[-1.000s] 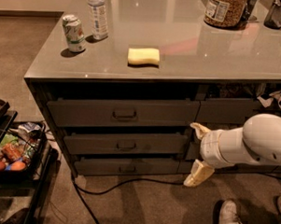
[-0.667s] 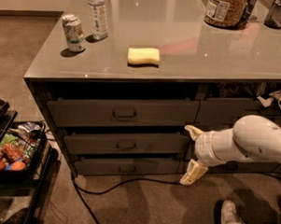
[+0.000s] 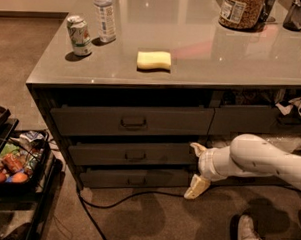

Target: Open middle drawer

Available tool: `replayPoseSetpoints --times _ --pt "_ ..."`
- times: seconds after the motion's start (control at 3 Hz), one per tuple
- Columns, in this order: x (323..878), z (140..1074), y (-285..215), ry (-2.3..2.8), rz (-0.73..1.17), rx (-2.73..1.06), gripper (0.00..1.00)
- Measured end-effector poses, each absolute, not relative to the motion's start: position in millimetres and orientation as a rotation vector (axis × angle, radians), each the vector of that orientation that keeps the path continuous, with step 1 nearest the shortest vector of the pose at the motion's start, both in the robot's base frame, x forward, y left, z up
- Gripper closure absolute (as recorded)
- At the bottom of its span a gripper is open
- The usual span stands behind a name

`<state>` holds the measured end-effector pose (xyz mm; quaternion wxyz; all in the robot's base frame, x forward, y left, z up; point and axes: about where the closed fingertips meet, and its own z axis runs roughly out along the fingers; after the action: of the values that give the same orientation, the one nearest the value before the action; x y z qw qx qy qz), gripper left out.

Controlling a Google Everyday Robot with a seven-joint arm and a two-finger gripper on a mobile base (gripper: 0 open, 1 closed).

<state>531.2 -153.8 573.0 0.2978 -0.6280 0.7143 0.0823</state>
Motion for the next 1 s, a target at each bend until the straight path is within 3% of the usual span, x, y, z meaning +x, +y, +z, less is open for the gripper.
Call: replayPoseSetpoints --times 1.0 --pt "562 562 -143 1.81 0.208 -1.683 0.0"
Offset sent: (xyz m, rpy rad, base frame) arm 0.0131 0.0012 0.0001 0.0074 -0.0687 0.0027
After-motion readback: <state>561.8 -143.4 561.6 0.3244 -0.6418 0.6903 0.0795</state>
